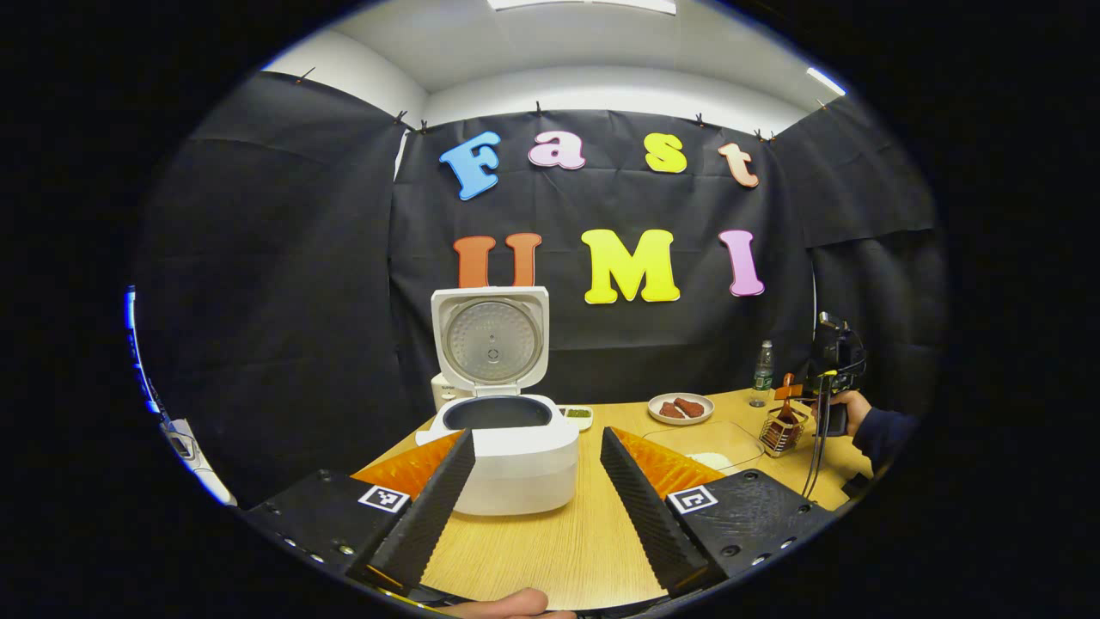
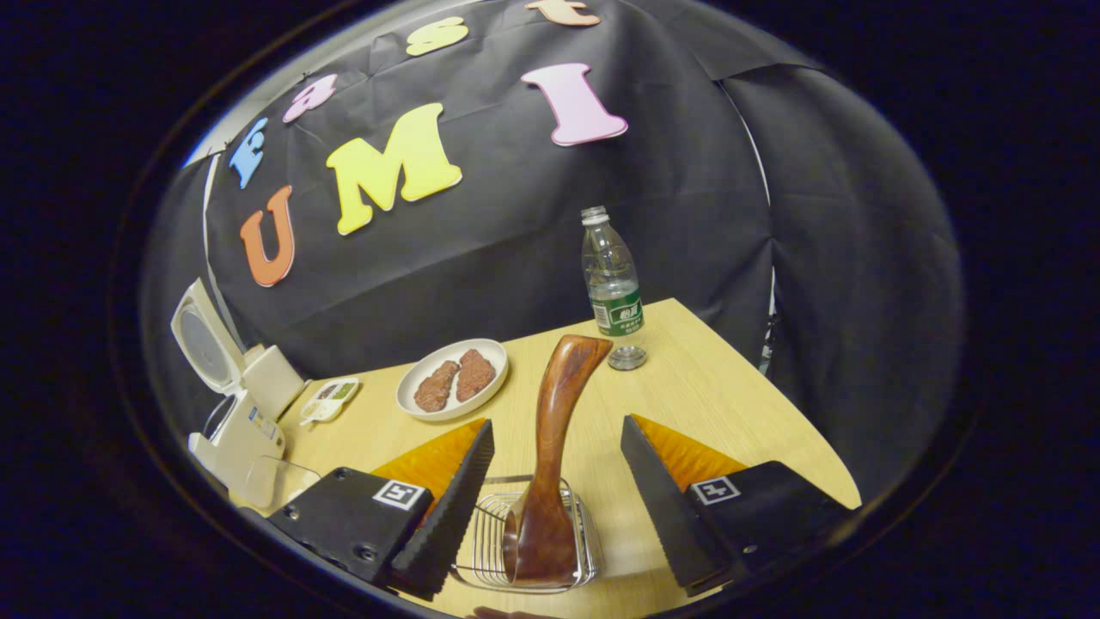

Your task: Close the left gripper, press the button to open the rice cooker; take a wooden spoon from the chopstick holder with the right hand, scoop a spoonful of rice and pour it into the rice cooker, then put the wooden spoon back into the chopstick holder.

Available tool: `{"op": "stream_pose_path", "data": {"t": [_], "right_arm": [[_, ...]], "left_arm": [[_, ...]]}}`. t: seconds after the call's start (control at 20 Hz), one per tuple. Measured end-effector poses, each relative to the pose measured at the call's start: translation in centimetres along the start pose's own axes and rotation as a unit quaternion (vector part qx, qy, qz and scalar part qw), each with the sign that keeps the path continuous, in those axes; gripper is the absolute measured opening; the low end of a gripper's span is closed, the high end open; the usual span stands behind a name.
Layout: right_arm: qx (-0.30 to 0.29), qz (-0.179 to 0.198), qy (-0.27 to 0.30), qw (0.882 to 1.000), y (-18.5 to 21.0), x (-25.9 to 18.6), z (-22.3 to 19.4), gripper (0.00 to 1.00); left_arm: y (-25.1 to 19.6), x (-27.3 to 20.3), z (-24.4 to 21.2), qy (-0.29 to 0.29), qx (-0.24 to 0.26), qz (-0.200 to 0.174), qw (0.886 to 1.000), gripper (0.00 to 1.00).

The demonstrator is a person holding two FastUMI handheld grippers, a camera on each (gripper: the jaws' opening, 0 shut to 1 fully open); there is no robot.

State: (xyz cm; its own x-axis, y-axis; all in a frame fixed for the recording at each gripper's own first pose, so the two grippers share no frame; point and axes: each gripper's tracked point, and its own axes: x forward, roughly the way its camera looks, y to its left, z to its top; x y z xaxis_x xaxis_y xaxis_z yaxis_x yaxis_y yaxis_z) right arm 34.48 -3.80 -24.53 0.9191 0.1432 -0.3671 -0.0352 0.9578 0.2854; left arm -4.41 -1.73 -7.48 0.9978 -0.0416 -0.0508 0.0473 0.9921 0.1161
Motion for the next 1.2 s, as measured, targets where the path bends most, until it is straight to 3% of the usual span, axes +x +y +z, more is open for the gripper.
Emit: {"op": "stream_pose_path", "data": {"t": [0.1,0.2,0.35,0.45,0.7,0.85,1.2], "right_arm": [[0.004,0.015,0.026,1.000,0.5,0.9,-0.9,0.78],[0.000,0.032,0.037,0.999,1.0,1.3,-1.2,0.73],[0.024,0.028,0.025,0.999,0.7,0.6,-0.8,0.20],[0.015,0.025,0.012,1.000,1.0,-0.5,0.0,0.16],[0.007,0.019,-0.043,0.999,2.3,-5.2,3.7,0.16],[0.002,0.018,-0.068,0.998,4.0,-8.4,5.4,0.16],[-0.034,0.017,-0.086,0.996,8.1,-13.3,5.7,0.16]], "left_arm": [[0.2,-0.6,0.5,-0.012,0.004,-0.001,1.000,0.94],[0.5,-1.1,1.0,-0.025,0.007,0.002,1.000,0.93],[0.3,-1.2,0.4,-0.020,0.018,0.001,1.000,0.93],[0.6,-1.4,0.7,-0.019,0.022,0.003,1.000,0.93],[0.0,-2.8,1.7,-0.039,0.014,-0.016,0.999,0.93],[0.8,-3.4,1.7,-0.044,0.026,-0.008,0.999,0.95],[2.4,-6.7,2.0,-0.049,0.012,-0.011,0.999,0.95]]}}
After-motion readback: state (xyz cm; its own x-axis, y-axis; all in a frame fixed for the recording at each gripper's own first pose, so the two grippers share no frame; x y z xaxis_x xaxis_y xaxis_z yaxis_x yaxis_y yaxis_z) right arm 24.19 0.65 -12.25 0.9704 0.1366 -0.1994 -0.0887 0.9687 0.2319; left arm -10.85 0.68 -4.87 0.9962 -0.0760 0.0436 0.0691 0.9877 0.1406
